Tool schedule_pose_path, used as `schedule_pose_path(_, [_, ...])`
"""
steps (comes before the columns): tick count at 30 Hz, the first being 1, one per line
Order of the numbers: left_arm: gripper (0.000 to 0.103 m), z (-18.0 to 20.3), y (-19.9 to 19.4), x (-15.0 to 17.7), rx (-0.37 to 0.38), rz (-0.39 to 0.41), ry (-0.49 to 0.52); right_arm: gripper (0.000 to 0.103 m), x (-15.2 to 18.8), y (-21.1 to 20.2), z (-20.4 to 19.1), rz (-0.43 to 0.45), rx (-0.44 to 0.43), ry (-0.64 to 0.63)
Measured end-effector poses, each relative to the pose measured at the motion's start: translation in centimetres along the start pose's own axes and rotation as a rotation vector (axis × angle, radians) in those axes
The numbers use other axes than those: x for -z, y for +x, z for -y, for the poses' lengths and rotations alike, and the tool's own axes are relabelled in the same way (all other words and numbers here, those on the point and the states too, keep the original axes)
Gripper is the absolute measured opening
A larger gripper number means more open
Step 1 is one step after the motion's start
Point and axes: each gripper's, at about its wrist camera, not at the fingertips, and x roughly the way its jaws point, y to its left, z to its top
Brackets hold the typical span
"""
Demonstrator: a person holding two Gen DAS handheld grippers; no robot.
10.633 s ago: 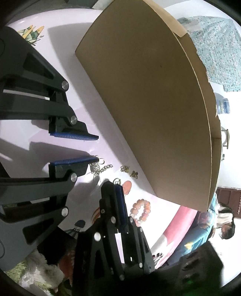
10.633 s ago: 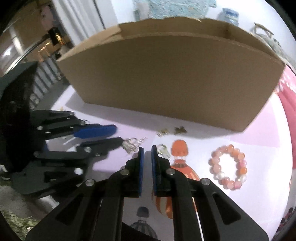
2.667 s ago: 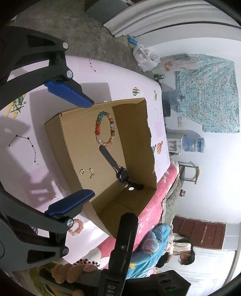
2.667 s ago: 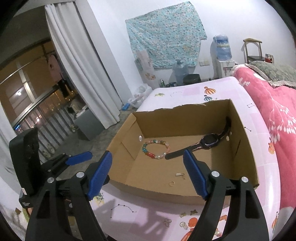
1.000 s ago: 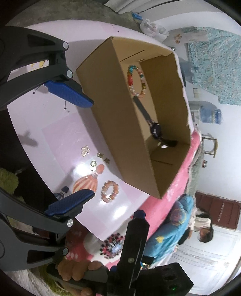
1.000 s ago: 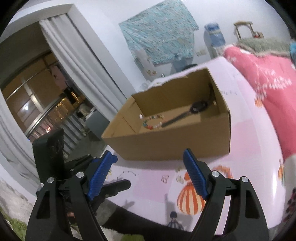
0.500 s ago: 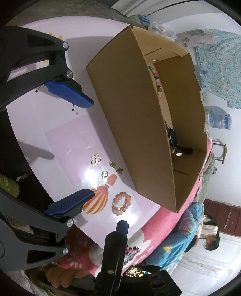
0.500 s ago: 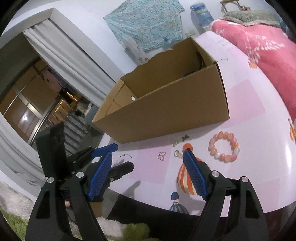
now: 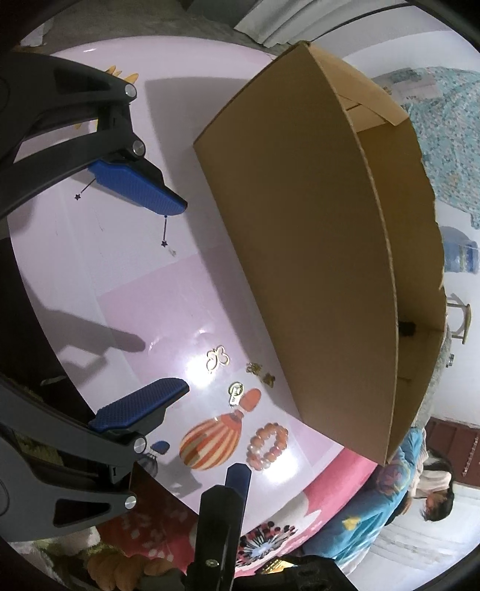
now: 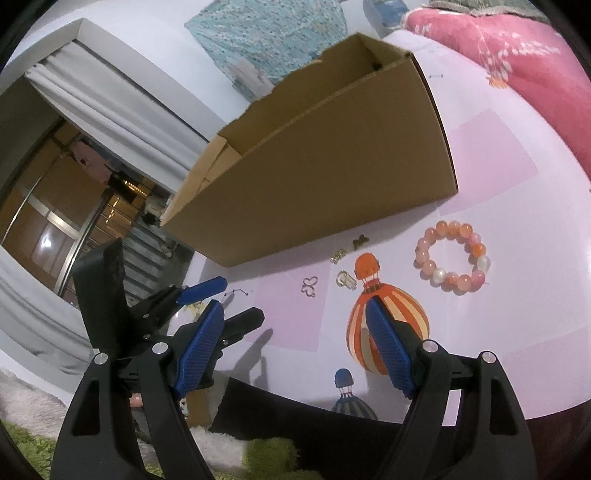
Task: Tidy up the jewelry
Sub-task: 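Pull both tools back from the box toward the remaining charms, then lower the left gripper onto the gold butterfly charm and close it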
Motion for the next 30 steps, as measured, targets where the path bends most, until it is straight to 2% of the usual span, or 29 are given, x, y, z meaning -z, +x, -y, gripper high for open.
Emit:
schedule_pose_path(11, [0.086,-1.1,0.9,0.7,-0.013,-0.025,-0.013,0.077,0.0,1.8,-0.1,-0.046,0.032,0.023])
schedule_pose_path(21, [0.086,0.0,0.1,0.7,0.026,0.06,0.04,0.077,0.5,2.0,0.1,-0.047,0.052,0.014])
schedule_pose_path(26, [0.086,1.0,0.2,0.4,0.053,0.1,0.102,0.065,-0.2,2.6,-0.9,-0.042,0.109,-0.074])
schedule_pose_path(30, [0.074,2.3,0.9,-0.1,0.066,0.117,0.181,0.053,-0.5,3.3,-0.8,-0.042,0.145,-0.094])
